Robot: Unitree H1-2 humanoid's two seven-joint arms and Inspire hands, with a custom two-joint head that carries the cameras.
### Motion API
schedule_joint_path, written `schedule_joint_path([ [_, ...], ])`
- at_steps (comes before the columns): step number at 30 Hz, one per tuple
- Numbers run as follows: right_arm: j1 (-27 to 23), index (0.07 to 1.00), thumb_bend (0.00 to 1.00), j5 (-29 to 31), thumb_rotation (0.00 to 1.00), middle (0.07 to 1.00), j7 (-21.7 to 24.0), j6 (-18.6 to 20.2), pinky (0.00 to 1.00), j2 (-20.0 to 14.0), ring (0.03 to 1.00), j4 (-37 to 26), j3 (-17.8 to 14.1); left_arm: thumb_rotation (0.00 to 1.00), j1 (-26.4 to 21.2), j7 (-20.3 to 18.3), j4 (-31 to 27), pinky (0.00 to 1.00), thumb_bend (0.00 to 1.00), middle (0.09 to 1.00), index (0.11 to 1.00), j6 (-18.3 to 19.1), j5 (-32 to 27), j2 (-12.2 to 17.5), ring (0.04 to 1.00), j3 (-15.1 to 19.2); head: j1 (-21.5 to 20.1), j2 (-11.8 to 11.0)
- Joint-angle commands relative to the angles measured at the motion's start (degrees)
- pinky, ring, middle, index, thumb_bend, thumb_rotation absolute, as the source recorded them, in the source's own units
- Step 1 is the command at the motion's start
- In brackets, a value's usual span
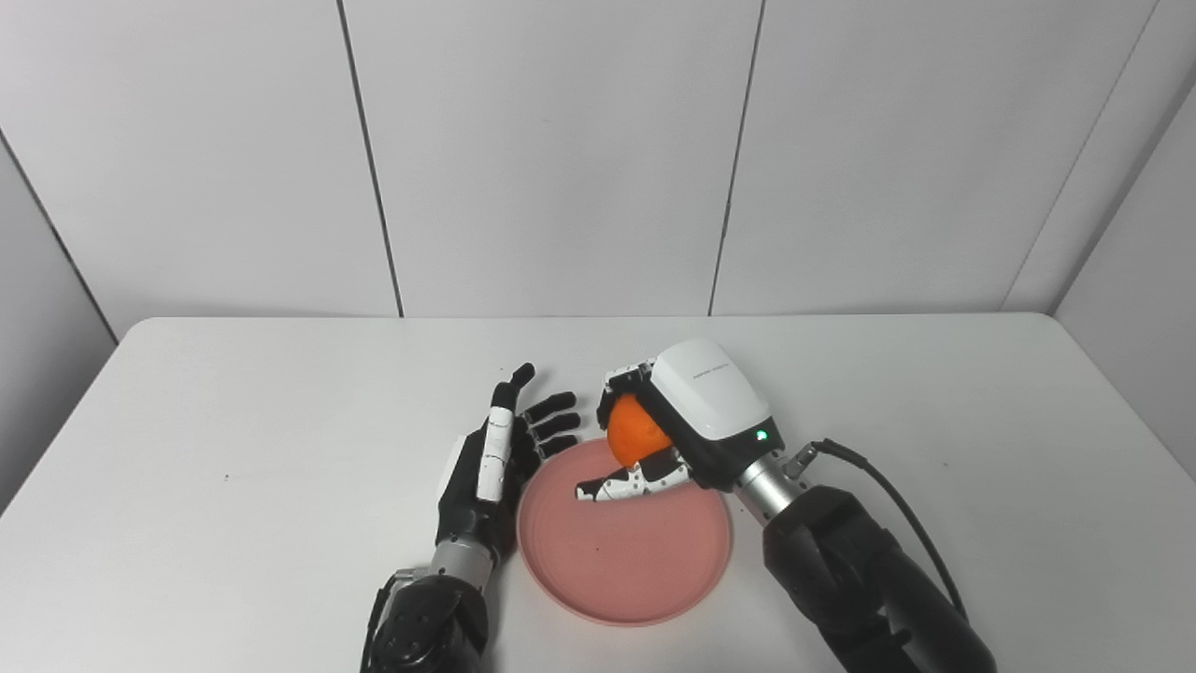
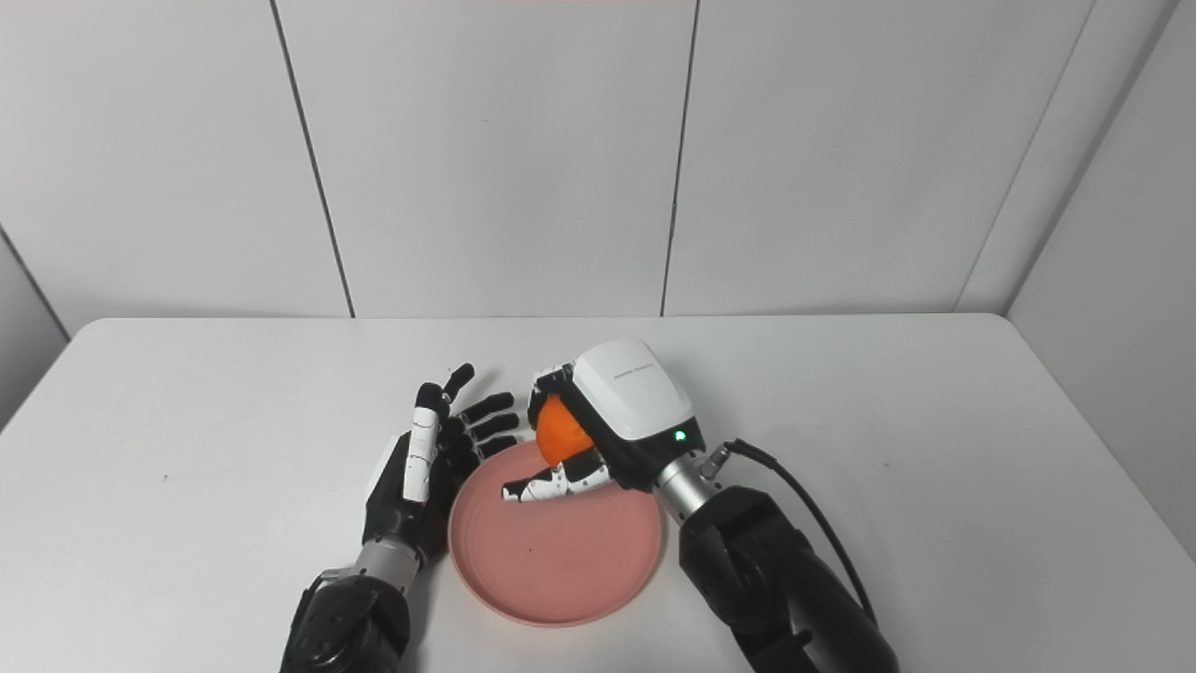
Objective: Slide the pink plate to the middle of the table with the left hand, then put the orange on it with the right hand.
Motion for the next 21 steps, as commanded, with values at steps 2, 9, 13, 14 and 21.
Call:
schedule_joint_path([
  [2,-2.7,0.358,0.58,-0.3,0.39,0.293,-1.1,-2.3,0.16,0.4,0.220,0.1,0.0,0.95,1.3,0.3,1.3,0.73,1.00,0.739,0.927,1.9,0.4,0.6,0.740,0.1,-0.1,0.1],
  [9,-2.3,0.371,0.58,0.2,0.42,0.299,-1.3,-3.1,0.16,1.2,0.222,3.9,1.1,0.94,1.2,-0.2,1.0,0.74,1.00,0.763,0.939,2.8,-0.1,1.0,0.757,0.2,-0.3,0.3],
  [13,-2.3,0.381,0.58,0.4,0.45,0.308,-1.4,-3.2,0.17,1.2,0.234,4.9,1.5,0.94,1.3,0.0,0.6,0.73,1.00,0.762,0.936,3.3,0.0,1.1,0.746,0.0,-0.4,0.4],
  [14,-2.2,0.379,0.58,0.4,0.45,0.307,-1.4,-3.2,0.17,1.3,0.234,5.0,1.6,0.94,1.3,0.1,0.6,0.73,1.00,0.762,0.935,3.4,0.0,1.1,0.745,0.0,-0.4,0.4],
  [21,-2.0,0.389,0.58,-0.5,0.49,0.318,-1.5,-2.6,0.18,1.5,0.245,5.4,2.1,0.94,1.2,0.1,0.6,0.73,1.00,0.782,0.936,3.9,0.2,1.2,0.752,-0.3,-0.4,0.5],
])
